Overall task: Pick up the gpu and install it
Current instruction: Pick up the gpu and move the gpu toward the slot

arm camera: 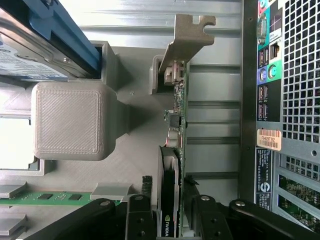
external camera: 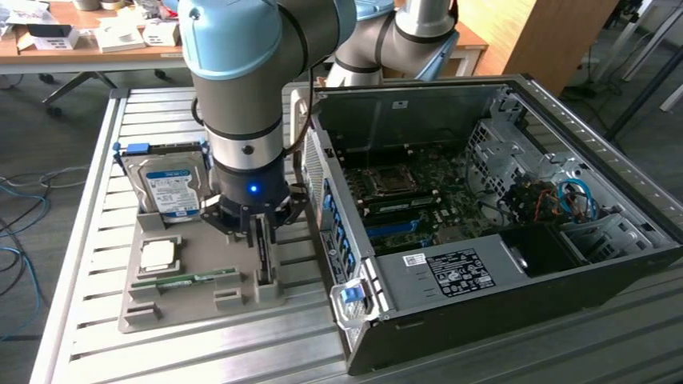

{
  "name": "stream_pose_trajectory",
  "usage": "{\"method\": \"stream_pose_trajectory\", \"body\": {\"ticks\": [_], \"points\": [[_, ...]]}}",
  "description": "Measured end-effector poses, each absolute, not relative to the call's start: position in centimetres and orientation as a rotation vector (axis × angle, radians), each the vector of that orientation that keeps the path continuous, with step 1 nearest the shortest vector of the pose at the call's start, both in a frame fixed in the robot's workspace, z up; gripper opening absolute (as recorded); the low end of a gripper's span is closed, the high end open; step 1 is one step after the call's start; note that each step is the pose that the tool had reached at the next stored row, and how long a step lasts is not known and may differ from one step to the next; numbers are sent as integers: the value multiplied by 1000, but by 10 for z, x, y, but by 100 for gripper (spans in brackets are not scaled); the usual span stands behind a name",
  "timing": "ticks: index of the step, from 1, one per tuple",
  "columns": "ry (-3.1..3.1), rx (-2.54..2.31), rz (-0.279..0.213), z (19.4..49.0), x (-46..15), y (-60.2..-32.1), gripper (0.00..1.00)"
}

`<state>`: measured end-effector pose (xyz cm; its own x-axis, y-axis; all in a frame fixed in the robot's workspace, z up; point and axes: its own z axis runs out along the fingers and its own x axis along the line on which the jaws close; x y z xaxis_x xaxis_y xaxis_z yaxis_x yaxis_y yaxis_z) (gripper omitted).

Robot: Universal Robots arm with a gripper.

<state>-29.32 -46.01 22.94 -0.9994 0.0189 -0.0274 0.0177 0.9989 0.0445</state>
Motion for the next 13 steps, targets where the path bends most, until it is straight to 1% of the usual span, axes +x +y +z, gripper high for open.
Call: {"method": "stream_pose_trajectory", "body": {"ticks": [1,2,13], "points": [[3113,29,69,229,-293,-460,42],[3113,29,69,229,-293,-460,35],[3113,29,69,229,-293,-460,35]]}}
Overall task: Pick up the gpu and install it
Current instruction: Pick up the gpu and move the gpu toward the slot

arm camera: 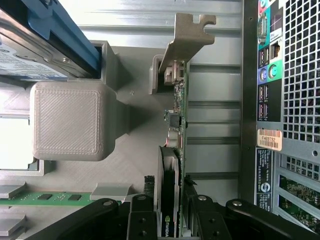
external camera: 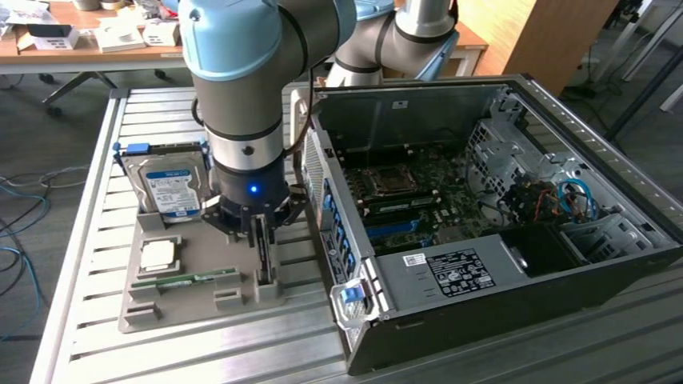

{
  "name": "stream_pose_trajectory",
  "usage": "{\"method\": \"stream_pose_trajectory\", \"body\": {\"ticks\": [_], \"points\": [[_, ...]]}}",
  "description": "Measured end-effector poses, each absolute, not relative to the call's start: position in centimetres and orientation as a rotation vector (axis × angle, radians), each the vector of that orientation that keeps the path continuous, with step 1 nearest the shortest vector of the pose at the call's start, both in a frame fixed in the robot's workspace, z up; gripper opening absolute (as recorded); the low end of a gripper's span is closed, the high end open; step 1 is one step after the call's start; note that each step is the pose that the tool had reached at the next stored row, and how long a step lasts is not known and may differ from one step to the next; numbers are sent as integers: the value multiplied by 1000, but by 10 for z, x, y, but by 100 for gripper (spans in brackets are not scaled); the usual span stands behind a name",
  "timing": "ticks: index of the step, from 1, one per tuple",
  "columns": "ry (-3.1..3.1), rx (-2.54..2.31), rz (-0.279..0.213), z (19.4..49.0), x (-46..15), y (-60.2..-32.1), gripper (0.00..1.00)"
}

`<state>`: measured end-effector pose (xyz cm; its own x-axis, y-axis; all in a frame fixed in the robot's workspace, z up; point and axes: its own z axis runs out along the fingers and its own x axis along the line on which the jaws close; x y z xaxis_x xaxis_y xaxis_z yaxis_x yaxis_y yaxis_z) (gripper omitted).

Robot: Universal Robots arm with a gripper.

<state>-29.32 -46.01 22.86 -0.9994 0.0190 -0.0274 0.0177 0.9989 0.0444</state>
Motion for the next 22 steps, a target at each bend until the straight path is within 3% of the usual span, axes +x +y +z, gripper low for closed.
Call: {"method": "stream_pose_trajectory", "body": {"ticks": [22], "points": [[3113,29,69,227,-293,-460,35]]}}
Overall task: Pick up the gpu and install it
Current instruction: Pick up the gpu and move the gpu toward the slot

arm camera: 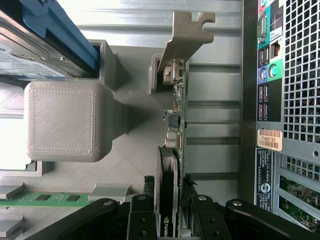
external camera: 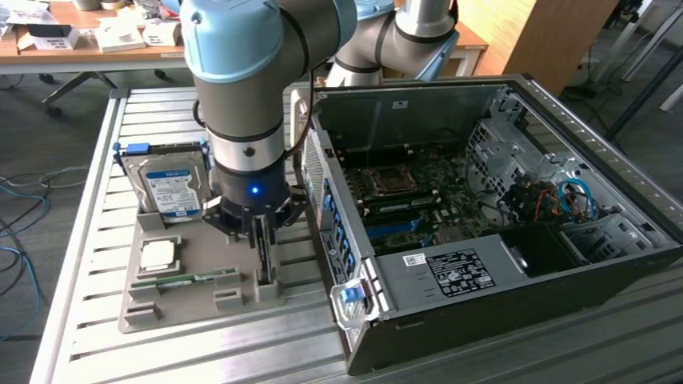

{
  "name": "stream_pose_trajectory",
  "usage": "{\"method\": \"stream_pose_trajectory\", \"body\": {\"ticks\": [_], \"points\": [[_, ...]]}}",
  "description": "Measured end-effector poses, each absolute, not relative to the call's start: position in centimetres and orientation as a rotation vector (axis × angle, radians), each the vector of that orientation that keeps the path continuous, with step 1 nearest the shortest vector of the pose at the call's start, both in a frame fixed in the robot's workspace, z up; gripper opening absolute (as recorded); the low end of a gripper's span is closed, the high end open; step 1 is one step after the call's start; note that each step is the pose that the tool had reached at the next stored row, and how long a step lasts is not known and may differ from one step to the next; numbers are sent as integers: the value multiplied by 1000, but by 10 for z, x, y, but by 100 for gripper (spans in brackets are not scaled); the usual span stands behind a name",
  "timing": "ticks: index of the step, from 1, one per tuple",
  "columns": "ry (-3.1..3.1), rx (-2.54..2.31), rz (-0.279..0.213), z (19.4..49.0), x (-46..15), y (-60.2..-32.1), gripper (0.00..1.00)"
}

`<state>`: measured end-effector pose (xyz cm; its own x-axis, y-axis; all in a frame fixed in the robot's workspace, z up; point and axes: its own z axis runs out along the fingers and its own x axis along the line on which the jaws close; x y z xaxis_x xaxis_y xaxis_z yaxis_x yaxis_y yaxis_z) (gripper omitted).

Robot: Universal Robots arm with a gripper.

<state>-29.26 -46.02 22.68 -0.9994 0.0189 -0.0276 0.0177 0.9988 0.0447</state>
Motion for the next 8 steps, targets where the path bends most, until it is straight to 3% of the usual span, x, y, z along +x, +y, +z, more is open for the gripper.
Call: {"method": "stream_pose_trajectory", "body": {"ticks": [8], "points": [[3113,29,69,227,-293,-460,35]]}}
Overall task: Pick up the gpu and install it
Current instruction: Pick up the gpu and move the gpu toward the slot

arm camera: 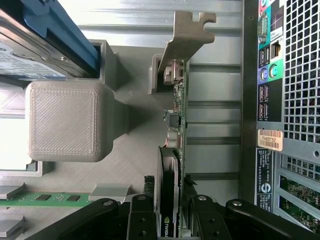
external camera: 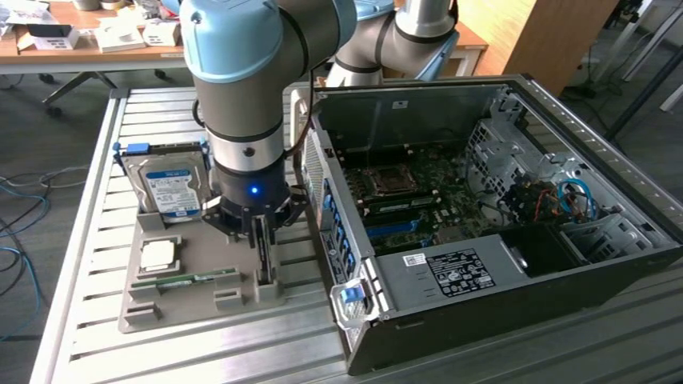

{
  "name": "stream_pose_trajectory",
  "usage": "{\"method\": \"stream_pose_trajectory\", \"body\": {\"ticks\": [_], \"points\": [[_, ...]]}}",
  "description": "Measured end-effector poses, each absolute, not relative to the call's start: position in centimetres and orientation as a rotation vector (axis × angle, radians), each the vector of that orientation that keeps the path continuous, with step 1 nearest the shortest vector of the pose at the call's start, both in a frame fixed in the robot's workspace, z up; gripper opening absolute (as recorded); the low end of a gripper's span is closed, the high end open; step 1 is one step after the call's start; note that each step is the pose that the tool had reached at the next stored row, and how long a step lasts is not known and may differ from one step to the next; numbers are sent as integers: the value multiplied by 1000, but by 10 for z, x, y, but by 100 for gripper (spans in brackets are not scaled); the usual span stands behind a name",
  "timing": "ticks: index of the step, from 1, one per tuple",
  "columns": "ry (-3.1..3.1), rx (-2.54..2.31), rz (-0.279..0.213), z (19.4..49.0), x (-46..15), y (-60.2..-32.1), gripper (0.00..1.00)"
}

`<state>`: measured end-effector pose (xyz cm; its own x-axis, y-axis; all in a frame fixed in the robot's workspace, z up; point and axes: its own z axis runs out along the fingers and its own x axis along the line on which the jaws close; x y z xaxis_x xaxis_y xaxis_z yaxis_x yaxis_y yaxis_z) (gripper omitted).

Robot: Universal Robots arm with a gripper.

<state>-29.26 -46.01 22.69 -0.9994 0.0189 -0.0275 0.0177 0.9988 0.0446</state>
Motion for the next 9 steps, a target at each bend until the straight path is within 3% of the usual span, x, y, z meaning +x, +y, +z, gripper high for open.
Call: {"method": "stream_pose_trajectory", "body": {"ticks": [4,6,9], "points": [[3113,29,69,227,-293,-460,35],[3113,29,69,227,-293,-460,27],[3113,29,69,227,-293,-460,26]]}}
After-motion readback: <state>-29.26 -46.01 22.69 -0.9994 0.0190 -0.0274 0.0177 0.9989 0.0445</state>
